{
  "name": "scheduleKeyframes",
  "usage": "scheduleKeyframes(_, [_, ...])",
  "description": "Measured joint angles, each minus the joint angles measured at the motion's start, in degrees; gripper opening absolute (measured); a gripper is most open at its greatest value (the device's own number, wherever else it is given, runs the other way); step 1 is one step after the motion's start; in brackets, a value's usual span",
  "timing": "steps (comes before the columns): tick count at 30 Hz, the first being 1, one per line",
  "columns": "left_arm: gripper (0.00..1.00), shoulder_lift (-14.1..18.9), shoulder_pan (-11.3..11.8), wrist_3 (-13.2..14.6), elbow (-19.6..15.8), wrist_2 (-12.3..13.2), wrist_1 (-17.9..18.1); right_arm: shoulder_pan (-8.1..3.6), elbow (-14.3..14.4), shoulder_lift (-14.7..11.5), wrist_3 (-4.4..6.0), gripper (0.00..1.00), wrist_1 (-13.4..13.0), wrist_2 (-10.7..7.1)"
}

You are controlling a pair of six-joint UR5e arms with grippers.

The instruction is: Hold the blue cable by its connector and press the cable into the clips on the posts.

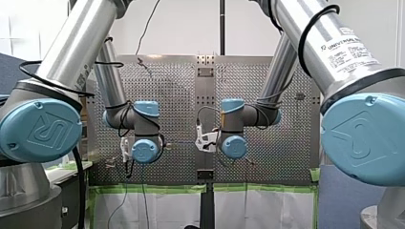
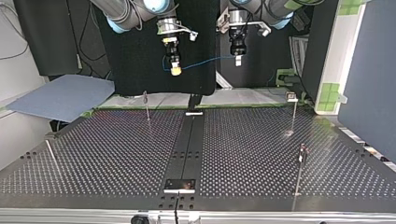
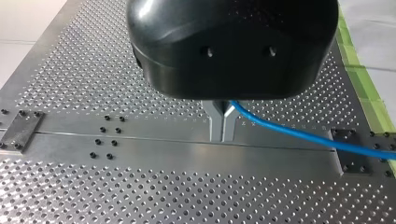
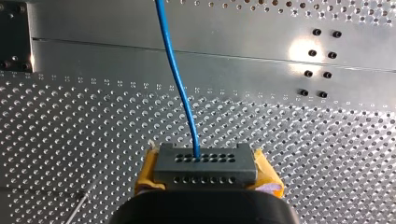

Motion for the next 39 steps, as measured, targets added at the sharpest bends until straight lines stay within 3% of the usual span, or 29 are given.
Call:
scheduleKeyframes(25, [0.02,-0.2,-0.1,0.3,-0.2,0.3,-0.2,0.15,-0.2,0.2,0.17,0.00,0.3,0.17])
scheduleKeyframes(32, [0.02,-3.1,-0.5,0.7,-1.5,1.4,-1.4,2.96,-3.0,3.0,1.98,0.00,1.9,2.95])
scheduleKeyframes(39, [0.02,-5.3,-0.6,0.7,-1.7,1.5,-1.5,6.54,-6.4,6.6,2.19,0.00,2.1,4.23])
